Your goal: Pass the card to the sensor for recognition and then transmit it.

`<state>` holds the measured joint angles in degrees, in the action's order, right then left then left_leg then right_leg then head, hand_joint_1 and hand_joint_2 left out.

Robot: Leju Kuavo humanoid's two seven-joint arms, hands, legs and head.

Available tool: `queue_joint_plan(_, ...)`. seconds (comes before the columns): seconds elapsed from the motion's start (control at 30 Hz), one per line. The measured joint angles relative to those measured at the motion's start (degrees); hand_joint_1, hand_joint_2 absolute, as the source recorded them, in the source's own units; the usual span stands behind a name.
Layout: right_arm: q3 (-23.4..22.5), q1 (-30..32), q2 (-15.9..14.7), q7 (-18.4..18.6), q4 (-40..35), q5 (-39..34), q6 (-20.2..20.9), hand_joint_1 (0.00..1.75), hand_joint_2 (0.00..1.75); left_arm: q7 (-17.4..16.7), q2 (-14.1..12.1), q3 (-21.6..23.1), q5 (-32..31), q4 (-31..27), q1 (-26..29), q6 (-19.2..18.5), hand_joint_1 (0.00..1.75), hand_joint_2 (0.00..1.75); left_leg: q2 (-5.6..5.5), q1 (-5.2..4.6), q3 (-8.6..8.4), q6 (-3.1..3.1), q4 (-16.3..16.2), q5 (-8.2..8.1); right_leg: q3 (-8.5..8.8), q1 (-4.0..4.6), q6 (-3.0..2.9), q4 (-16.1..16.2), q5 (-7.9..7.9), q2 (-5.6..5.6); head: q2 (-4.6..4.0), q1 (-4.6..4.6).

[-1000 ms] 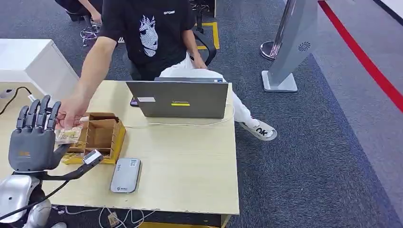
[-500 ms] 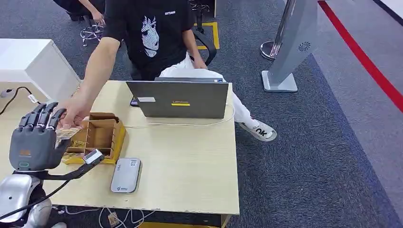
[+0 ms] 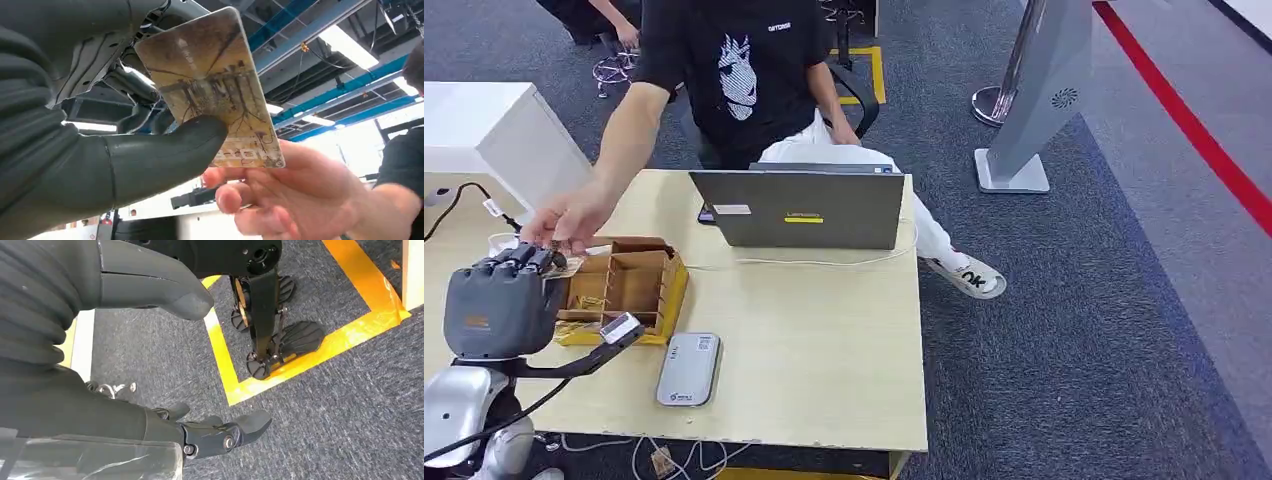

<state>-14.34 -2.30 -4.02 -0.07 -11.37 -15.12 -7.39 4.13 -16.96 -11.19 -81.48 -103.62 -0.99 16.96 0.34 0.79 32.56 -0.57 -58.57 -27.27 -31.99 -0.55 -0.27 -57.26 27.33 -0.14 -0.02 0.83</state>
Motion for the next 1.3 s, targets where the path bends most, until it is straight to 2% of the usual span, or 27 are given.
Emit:
queue_joint_plan(0.1,0.0,0.0,0.0,0.0,0.0,0.2,0.0,0.0,1.75,0.9,0.4,0.0,1.7,0.0,0.0,-0.4,1.75,1.75,0.0,0.0,0.0,0.0,0.0,0.0,0.0,0.0,0.0,0.0,0.0,0.0,0.0,0.0)
queue_joint_plan(0.2,0.0,0.0,0.0,0.0,0.0,0.4,0.0,0.0,1.75,4.0,1.7,1.5,6.0,0.0,0.1,-2.6,1.75,1.75,-0.01,-0.03,0.0,0.0,0.0,0.0,0.0,-0.01,0.0,0.0,0.0,-0.01,0.0,0.0)
queue_joint_plan(0.33,0.0,0.0,0.0,-0.1,0.0,1.1,0.1,0.0,1.75,4.6,4.4,7.6,7.0,2.2,1.1,-3.3,1.75,1.75,-0.02,-0.1,0.03,0.04,0.0,0.01,0.0,-0.08,0.07,0.0,-0.04,-0.03,0.0,-0.02)
queue_joint_plan(0.43,0.0,0.0,0.0,-0.1,0.0,1.5,0.2,0.0,1.75,4.7,5.9,12.1,7.2,6.7,1.4,-3.7,1.75,1.75,-0.02,-0.14,0.03,0.05,0.0,0.01,-0.01,-0.19,0.08,0.0,-0.04,-0.02,0.0,-0.02)
queue_joint_plan(0.67,0.0,-0.1,0.0,0.1,0.0,2.5,0.2,0.0,1.75,4.6,7.3,18.3,7.2,14.3,1.5,-3.6,1.75,1.75,-0.01,-0.13,0.02,0.05,0.0,0.02,-0.03,-0.18,0.08,0.0,-0.05,-0.02,0.0,0.0)
queue_joint_plan(0.9,0.0,-0.1,0.0,0.1,0.0,3.1,0.2,0.0,1.75,3.7,7.4,20.0,7.0,17.6,1.4,-3.7,1.75,1.75,-0.01,-0.12,0.03,0.05,0.0,0.02,-0.03,-0.17,0.08,0.0,-0.04,-0.01,0.0,0.0)
queue_joint_plan(1.1,0.0,0.0,0.0,0.1,0.0,3.7,0.3,0.0,1.75,1.6,7.1,20.0,5.6,19.8,1.4,-3.6,1.75,1.75,-0.01,-0.13,0.04,0.05,0.0,0.02,-0.03,-0.17,0.08,0.0,-0.05,-0.01,0.0,0.0)
queue_joint_plan(1.3,0.0,0.0,0.0,0.1,0.0,4.1,0.3,0.0,1.75,1.2,6.4,20.0,5.3,22.2,1.3,-3.4,1.75,1.75,-0.02,-0.13,0.04,0.05,0.0,0.02,-0.03,-0.17,0.08,0.0,-0.05,-0.01,0.0,0.0)
